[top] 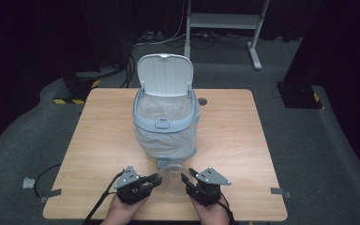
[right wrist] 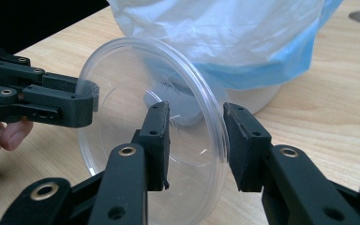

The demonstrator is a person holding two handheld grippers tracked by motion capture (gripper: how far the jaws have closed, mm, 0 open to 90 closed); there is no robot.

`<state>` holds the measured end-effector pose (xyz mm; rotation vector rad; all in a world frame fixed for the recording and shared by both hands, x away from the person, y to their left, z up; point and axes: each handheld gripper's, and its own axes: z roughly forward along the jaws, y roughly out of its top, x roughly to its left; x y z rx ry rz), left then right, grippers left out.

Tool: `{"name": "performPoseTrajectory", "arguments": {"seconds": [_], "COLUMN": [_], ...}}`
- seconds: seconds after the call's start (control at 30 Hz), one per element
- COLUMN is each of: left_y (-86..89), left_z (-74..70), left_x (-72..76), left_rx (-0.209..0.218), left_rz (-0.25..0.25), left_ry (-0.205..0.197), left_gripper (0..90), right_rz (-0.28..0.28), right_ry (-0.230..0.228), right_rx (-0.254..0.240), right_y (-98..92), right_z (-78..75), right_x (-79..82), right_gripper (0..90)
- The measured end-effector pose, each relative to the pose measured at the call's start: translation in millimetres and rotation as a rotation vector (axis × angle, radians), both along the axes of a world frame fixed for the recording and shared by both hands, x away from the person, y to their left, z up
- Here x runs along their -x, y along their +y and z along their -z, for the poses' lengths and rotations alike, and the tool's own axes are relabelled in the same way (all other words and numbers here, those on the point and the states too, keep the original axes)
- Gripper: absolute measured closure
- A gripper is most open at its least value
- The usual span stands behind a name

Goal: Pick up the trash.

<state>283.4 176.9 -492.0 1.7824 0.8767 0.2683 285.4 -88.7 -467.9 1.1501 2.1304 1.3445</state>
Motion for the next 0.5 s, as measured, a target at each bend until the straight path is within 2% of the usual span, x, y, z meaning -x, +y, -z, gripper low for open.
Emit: {"name": "performPoseTrajectory", "arguments": {"seconds": [0.5], "left_y": [0.6], "left_z": [-6.1], "left_x": [6.8], "left_rx": [0.029], "left_rz": [-0.025], "left_ry": [-0.051], "left_gripper": [75.5], "right_rz": [-0.001], "right_ry": [-0.077], "right_rx": [0.000], "right_y": [0.6], "right_z": [-6.4], "right_x": [7.5], "right_gripper": [63.7]}}
